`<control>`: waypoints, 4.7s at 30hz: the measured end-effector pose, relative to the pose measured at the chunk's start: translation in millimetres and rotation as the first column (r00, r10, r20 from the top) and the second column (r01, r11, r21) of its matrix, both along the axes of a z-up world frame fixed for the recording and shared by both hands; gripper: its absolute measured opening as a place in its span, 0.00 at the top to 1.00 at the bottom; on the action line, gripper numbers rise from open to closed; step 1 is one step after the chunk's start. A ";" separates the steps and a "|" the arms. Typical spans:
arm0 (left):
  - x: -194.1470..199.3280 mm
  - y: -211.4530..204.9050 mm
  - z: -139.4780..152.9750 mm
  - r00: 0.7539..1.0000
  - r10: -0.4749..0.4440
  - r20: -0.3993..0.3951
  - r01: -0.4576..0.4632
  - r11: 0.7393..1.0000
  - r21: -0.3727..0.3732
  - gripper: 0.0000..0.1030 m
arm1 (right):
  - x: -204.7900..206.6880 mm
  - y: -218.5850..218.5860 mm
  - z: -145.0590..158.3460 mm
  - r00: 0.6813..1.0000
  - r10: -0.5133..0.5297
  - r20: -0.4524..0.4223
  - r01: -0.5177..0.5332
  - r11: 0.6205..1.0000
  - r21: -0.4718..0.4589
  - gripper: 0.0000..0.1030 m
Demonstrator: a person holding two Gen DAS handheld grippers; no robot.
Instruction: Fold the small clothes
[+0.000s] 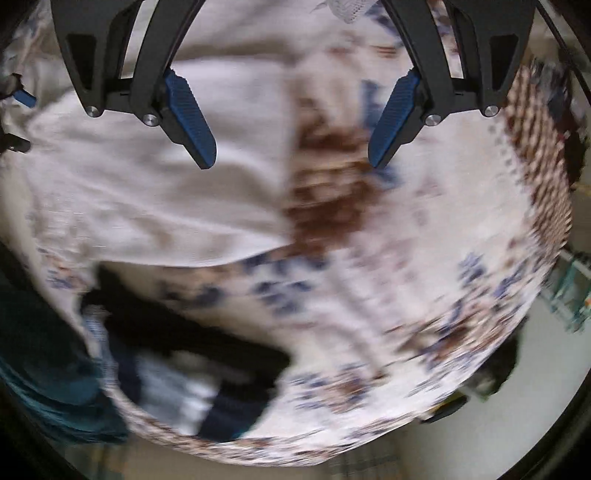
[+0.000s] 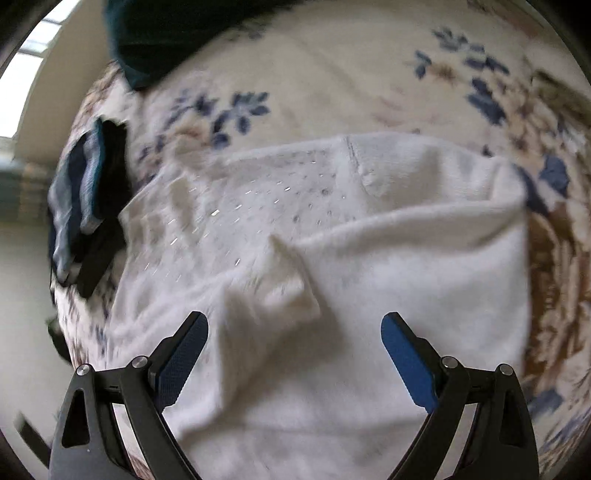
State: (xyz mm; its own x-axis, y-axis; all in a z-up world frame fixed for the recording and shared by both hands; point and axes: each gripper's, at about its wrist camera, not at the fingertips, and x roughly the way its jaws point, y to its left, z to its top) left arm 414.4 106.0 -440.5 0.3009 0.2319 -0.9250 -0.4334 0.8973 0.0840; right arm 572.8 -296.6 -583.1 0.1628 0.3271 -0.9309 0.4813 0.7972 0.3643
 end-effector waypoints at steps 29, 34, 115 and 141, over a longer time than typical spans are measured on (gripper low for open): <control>112.3 -76.2 -55.1 0.965 -0.259 -0.047 0.263 0.959 0.104 0.18 | -61.3 -137.9 28.7 0.984 -0.174 0.034 0.177 0.961 -0.211 0.95; 124.6 -62.5 -73.9 0.960 -0.255 -0.114 0.268 0.955 0.125 0.18 | -63.7 -153.4 12.6 0.989 -0.145 -0.030 0.143 0.987 -0.071 0.53; -205.7 -351.2 3.8 0.924 -0.381 -0.044 0.381 0.925 -0.008 0.90 | 13.4 -123.3 7.9 0.944 0.319 0.081 -0.327 0.878 0.351 0.85; -195.2 -14.4 -61.5 0.994 0.073 -0.079 -0.098 0.917 -0.387 0.95 | 102.3 345.5 29.8 0.796 0.549 -0.254 -0.591 0.796 -0.130 0.85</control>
